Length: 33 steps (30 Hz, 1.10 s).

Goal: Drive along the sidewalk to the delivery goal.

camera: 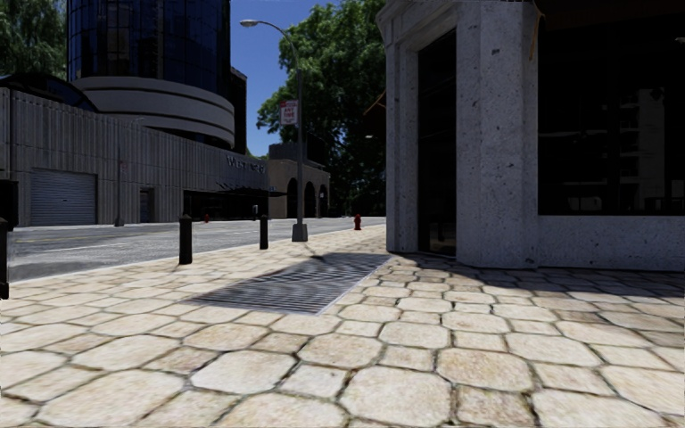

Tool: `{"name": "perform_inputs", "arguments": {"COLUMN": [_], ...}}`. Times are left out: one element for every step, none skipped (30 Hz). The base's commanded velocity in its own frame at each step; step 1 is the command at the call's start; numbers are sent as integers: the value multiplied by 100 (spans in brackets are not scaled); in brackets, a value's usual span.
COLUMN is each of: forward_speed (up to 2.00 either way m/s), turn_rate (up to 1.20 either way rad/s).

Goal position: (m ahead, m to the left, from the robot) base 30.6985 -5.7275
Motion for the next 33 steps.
{"name": "perform_inputs", "arguments": {"forward_speed": [200,200,200,200,200,200,200,200,200,200,200,200,200,200,200,200,200,200,200,200,200,200,200,200,200,200,200,200,200,200,200,200,200], "turn_rate": [46,46,46,46,46,46,46,46,46,46,46,46,45,45,45,37,0,0,0,0,0,0,0,0,0,0,0,0,0,0,0,0,0]}}
